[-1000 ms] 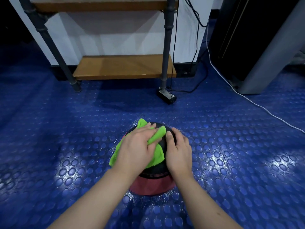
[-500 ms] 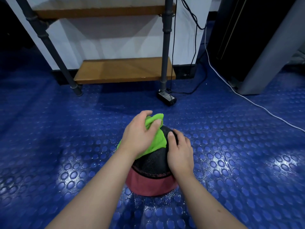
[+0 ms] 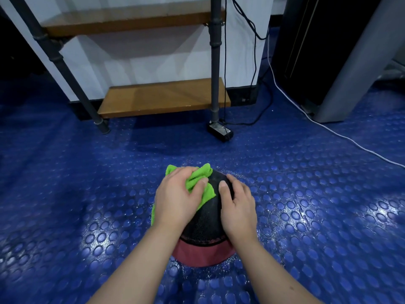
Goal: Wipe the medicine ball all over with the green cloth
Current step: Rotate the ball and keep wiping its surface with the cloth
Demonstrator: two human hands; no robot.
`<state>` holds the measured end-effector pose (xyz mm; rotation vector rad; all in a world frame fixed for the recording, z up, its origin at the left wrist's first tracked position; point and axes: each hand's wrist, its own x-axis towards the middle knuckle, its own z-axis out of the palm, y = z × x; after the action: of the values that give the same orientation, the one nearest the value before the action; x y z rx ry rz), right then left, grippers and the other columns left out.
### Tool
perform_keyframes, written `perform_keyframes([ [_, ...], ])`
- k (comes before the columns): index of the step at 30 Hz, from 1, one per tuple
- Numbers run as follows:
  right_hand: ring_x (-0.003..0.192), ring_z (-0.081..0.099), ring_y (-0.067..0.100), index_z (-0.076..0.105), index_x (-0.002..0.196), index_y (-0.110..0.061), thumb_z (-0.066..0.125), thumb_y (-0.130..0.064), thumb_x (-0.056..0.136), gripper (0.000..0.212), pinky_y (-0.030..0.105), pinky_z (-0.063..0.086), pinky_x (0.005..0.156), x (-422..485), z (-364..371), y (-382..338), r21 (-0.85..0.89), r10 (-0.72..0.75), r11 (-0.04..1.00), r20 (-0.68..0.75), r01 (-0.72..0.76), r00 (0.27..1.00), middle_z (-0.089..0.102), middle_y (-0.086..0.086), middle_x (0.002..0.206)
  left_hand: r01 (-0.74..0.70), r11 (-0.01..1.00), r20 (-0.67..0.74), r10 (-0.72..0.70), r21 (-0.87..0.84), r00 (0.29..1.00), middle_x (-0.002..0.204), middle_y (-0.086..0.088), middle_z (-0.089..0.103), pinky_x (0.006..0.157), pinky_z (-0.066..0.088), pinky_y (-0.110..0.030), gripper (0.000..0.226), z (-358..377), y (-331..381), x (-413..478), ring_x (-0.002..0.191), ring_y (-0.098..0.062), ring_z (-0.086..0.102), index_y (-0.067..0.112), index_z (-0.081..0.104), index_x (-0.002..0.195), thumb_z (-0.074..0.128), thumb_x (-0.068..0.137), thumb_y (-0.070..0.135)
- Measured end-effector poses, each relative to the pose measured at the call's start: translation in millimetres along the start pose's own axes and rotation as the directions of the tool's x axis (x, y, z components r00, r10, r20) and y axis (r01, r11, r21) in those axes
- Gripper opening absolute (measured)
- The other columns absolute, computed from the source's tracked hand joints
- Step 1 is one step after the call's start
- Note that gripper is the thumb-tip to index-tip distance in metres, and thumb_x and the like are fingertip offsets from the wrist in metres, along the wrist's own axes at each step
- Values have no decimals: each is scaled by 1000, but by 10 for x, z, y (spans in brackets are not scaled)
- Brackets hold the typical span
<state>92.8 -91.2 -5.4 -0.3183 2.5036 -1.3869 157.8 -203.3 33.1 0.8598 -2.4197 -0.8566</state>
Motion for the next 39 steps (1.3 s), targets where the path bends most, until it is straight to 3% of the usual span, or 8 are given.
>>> perform_keyframes([
  [3, 130, 34, 11, 44, 136, -41, 35, -56, 95, 45, 47, 32, 107, -1, 8, -30, 8, 18, 1000, -2, -18, 1000, 41, -15, 140, 169, 986, -39, -168, 10, 985, 94, 4, 70, 77, 45, -33, 18, -14, 68, 65, 93, -23, 63, 27, 68, 104, 63, 92, 38],
  [8, 130, 34, 15, 42, 136, -42, 31, -57, 94, 47, 48, 33, 105, 71, -3, -93, -23, 68, 997, 18, -68, 997, 40, -13, 142, 336, 761, 163, -297, -555, 941, 95, 4, 75, 95, 53, -42, 10, -95, -46, 137, 102, -26, 68, 31, 72, 91, 67, 90, 39],
  [12, 130, 35, 14, 43, 136, -41, 32, -56, 94, 46, 46, 33, 105, 57, 3, -72, -25, 33, 999, 17, -33, 999, 41, -13, 141, 54, 998, 203, -45, -39, 978, 133, 18, 59, 111, 37, -45, 64, -7, -76, 56, 135, -13, 45, 34, 65, 123, 63, 70, 70],
  [21, 128, 36, 12, 44, 137, -40, 35, -53, 95, 46, 42, 33, 105, -6, 16, 17, 24, 24, 999, -31, -23, 999, 42, -13, 140, 261, 938, -99, -244, 227, 965, 90, -3, 69, 71, 38, -35, 27, 38, 185, 257, 94, -34, 62, 26, 64, 99, 62, 89, 51],
  [24, 129, 33, 11, 42, 137, -41, 34, -55, 96, 44, 46, 33, 106, -31, 37, -5, -15, 24, 1000, -28, -24, 999, 39, -15, 141, 357, 911, -113, -385, -205, 916, 88, 1, 70, 82, 52, -40, 18, -15, -93, 365, 90, -28, 66, 27, 66, 89, 67, 88, 45],
  [29, 130, 34, 13, 42, 137, -42, 29, -58, 93, 48, 48, 35, 104, 8, 45, -61, -44, 36, 998, -15, -37, 999, 39, -14, 142, 327, 447, 191, -321, -833, 928, 108, -4, 75, 95, 52, -37, 26, -209, -199, 100, 110, -24, 68, 20, 72, 102, 58, 92, 38],
  [34, 128, 35, 13, 42, 135, -42, 28, -56, 95, 45, 42, 33, 100, 13, 2, -34, -35, 38, 999, 1, -38, 999, 40, -14, 141, -36, 912, 173, 116, -409, 978, 149, 19, 46, 119, 17, -34, 34, -83, -295, -246, 147, -1, 23, 58, 61, 118, 56, 85, 59],
  [39, 129, 34, 13, 44, 135, -40, 31, -54, 96, 43, 42, 32, 102, -11, -14, -33, -17, 18, 1000, 11, -18, 1000, 41, -12, 141, -245, 970, -29, 245, 12, 969, 147, 15, 46, 112, 31, -45, 64, 89, -355, -395, 146, -14, 31, 40, 57, 131, 48, 81, 78],
])
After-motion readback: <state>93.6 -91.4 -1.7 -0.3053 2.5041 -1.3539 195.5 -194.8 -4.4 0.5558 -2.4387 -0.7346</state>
